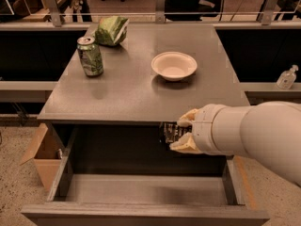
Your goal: Pick rxbar chocolate from top drawer and place on counter
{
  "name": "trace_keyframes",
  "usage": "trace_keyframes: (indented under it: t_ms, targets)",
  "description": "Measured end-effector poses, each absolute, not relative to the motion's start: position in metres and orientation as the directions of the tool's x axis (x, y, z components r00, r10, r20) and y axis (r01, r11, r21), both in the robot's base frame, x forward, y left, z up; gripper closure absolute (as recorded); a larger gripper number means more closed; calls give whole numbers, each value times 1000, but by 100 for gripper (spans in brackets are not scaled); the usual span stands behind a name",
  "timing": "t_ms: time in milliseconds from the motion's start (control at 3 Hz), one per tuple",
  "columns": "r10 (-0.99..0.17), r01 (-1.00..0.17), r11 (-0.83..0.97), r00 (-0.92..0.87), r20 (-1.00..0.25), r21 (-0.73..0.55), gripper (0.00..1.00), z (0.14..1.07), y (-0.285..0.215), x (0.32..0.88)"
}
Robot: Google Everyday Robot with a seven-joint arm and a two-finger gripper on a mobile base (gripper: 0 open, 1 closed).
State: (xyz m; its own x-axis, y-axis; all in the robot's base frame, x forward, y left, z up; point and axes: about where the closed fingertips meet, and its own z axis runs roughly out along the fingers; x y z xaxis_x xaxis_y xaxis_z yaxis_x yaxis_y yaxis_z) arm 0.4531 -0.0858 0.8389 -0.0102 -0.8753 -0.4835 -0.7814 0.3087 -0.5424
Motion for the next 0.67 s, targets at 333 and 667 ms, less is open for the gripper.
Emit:
trace_keyframes:
  t_ms: [333,667]
  targets:
    - [-878,-767,219,114,-464,-603,100,875,-57,456]
    - [-864,-767,132,220,-452,-628,100,890,-26,463]
